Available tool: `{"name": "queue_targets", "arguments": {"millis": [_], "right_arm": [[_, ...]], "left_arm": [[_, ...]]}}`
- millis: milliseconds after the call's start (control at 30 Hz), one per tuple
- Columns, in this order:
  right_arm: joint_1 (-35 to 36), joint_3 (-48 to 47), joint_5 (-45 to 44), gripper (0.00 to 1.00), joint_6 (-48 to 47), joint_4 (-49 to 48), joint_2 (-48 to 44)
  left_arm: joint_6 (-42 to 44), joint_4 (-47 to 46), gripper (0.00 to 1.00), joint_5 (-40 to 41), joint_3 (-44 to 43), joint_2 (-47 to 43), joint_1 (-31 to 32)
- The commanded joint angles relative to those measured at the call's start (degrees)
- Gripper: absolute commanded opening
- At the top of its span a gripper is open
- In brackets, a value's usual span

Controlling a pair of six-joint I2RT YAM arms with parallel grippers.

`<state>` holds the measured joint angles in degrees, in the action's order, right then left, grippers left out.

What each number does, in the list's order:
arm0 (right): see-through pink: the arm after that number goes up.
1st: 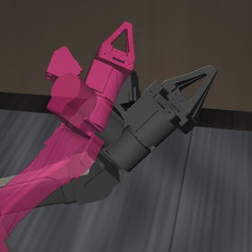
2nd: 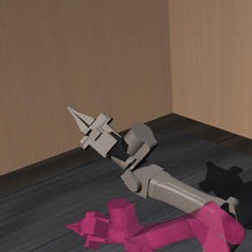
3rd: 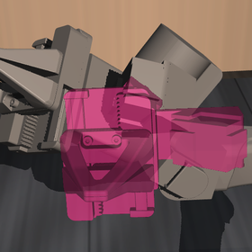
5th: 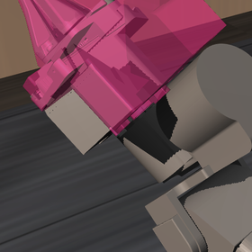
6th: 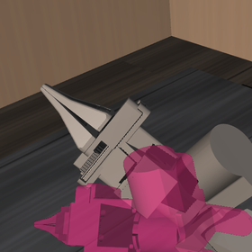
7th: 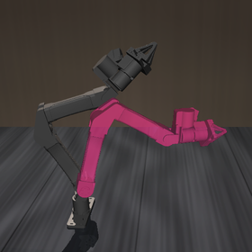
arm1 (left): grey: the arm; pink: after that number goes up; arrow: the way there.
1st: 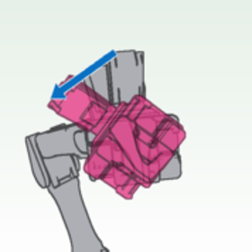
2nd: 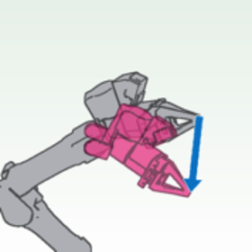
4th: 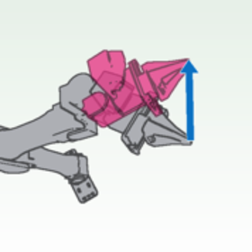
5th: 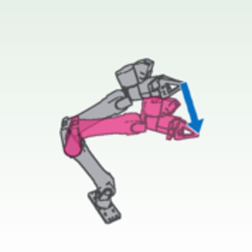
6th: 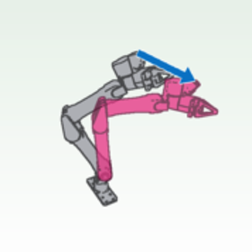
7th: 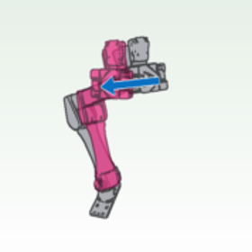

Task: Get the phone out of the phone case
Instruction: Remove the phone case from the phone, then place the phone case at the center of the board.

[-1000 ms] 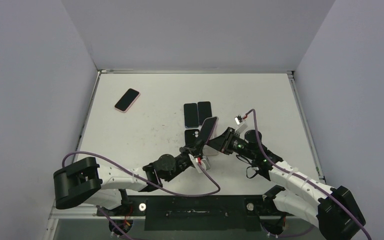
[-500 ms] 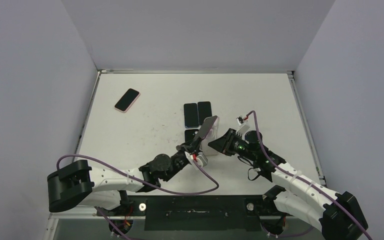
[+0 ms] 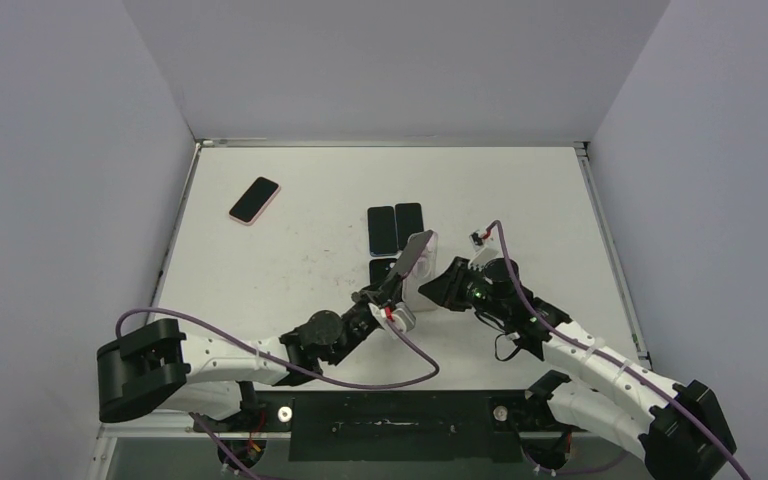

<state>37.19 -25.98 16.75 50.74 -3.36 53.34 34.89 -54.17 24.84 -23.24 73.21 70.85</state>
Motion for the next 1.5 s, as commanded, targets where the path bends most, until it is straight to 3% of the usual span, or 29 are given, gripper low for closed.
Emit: {"name": "queue_targets", "arguments": {"millis": [0, 200, 433, 600, 800, 1000, 1167, 1467], "right_arm": [[-2.4, -4.9, -0.4, 0.00, -7.8, 2.0, -1.7], [-5.4, -6.4, -1.3, 0.00, -12.5, 7.2, 0.3], [-6.0, -6.0, 7.2, 0.00, -11.2, 0.0, 2.0], [-7.7, -7.7, 5.5, 0.00, -15.2, 6.0, 2.8], [-15.7, -9.6, 6.2, 0.00, -23.7, 15.2, 3.8], [-26.4, -9.3, 13.4, 0.00, -29.7, 19.6, 8.3], [-31.8, -9.1, 18.4, 0.00, -33.1, 18.3, 14.4], [-31.8, -8.0, 27.3, 0.00, -31.6, 10.2, 24.4]], "left_arm": [[-2.7, -2.7, 0.00, 0.9, -1.5, -5.7, 0.3], [-4.7, -2.9, 0.00, 0.7, -0.4, -10.4, 0.2], [-4.9, -5.1, 0.00, 0.8, 0.7, -9.8, 0.1], [-4.8, -6.5, 0.00, 1.5, 1.0, -10.3, 0.1], [-5.1, -9.2, 0.00, 1.8, 2.2, -12.0, -0.6], [-7.1, -10.6, 0.00, 1.2, 3.8, -13.4, -1.9], [-8.3, -10.8, 0.00, -0.5, 5.2, -15.5, -3.0], [-8.5, -10.8, 0.00, -2.0, 6.1, -17.0, -3.7]]}}
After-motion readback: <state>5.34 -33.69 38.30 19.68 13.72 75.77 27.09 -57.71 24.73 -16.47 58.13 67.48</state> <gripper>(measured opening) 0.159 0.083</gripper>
